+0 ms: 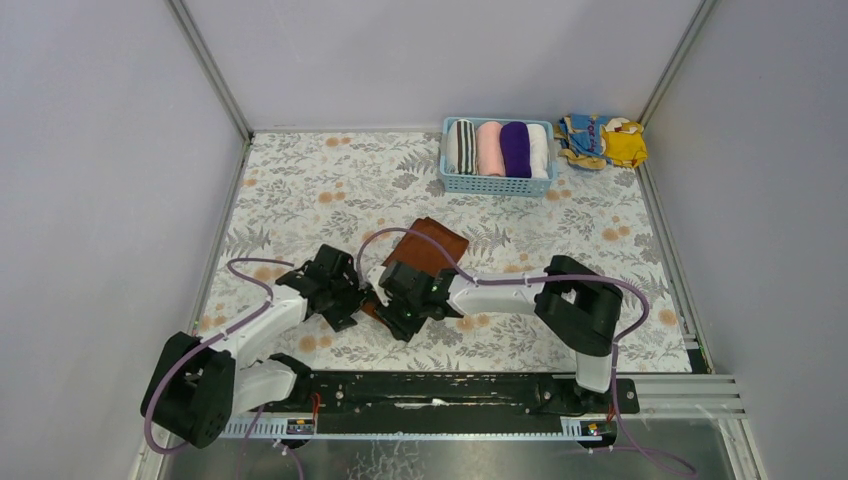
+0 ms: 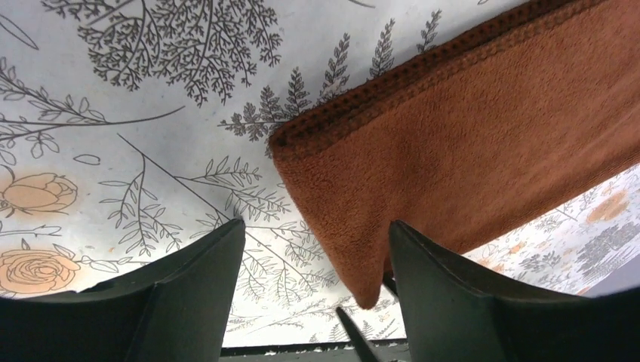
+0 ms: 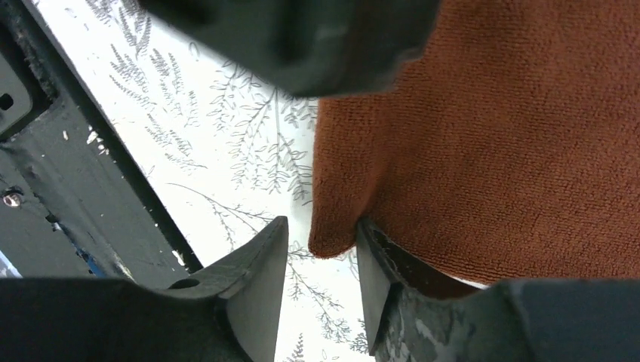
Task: Roll the towels
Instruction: Roll the towel at the center of the board.
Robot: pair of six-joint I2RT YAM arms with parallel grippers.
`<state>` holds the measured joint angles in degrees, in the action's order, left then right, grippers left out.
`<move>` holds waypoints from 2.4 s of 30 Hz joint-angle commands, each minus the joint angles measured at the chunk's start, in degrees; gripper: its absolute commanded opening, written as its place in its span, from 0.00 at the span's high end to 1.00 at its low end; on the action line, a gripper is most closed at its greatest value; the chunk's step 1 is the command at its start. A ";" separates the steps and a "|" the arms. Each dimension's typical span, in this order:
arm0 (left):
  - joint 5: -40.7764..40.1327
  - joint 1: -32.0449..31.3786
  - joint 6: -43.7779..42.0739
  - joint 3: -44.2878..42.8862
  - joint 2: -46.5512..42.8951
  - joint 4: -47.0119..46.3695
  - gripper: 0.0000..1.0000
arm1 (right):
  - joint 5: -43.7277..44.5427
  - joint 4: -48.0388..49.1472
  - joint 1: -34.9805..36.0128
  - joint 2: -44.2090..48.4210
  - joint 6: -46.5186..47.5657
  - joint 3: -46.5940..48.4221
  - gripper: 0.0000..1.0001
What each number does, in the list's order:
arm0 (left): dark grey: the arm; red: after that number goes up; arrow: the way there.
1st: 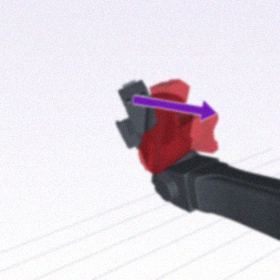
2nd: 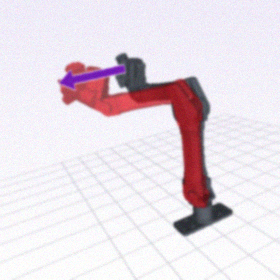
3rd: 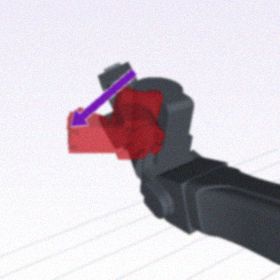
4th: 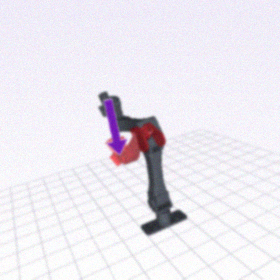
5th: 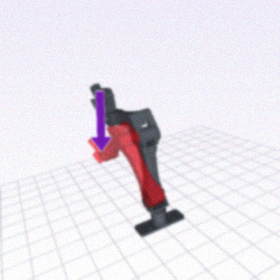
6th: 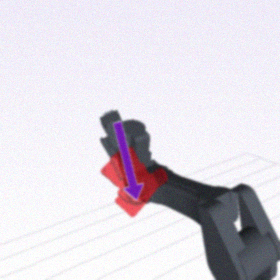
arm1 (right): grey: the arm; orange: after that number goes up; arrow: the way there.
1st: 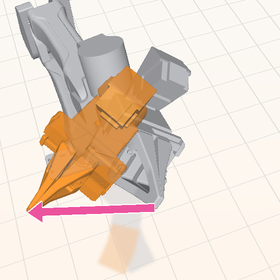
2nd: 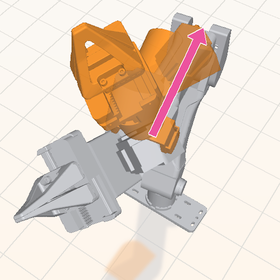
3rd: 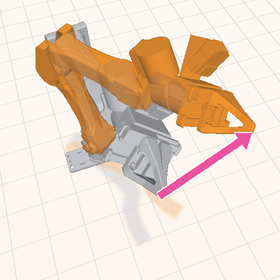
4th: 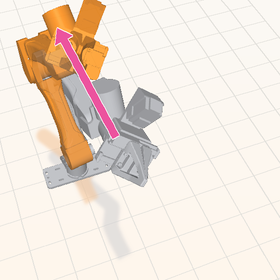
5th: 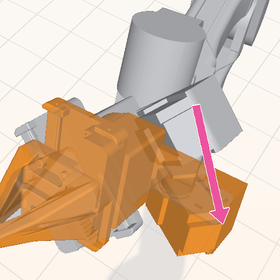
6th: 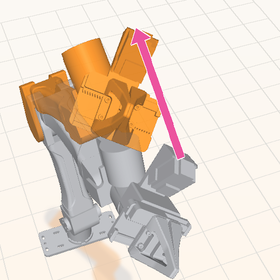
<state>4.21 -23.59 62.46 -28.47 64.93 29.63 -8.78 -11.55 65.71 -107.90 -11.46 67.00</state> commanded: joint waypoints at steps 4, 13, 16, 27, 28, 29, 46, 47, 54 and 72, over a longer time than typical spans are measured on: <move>-5.77 -0.14 0.79 0.69 2.73 -2.28 0.39 | 3.36 1.74 2.51 4.95 2.54 -1.28 0.48; -8.22 -0.16 -0.92 0.49 5.30 -1.84 0.52 | 4.20 5.16 2.97 4.02 4.53 -0.16 0.46; -7.86 -0.17 -1.72 -0.24 6.72 -1.60 0.53 | 5.09 5.10 3.03 2.07 4.94 0.27 0.46; -8.29 -0.24 -2.75 -2.42 10.76 -0.48 0.60 | 7.70 2.22 3.55 -1.38 4.91 -3.30 0.51; -8.49 -0.23 -2.78 -2.79 11.30 0.05 0.62 | 8.22 1.93 3.56 -1.51 4.69 -3.50 0.52; -8.85 -0.22 -2.70 -3.24 11.62 0.86 0.64 | 8.89 1.54 3.60 -1.60 4.55 -3.63 0.53; -10.85 -0.22 -2.69 -7.86 17.18 7.26 0.76 | 11.60 3.54 6.14 -1.77 5.58 -4.85 0.50; -11.04 -0.16 -2.76 -8.04 17.32 7.24 0.76 | 12.57 3.22 6.30 -2.38 5.62 -4.75 0.52; -12.31 -0.18 -4.14 -10.10 17.61 9.11 0.78 | 11.32 3.10 6.36 -1.78 4.33 -6.36 0.77; -10.91 1.13 -5.56 -14.94 6.49 8.89 0.49 | -24.15 25.11 -7.89 5.51 -11.01 -16.45 1.00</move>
<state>-4.95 -23.66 57.06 -41.58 75.83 37.52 -19.25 7.81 60.71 -103.90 -15.25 53.93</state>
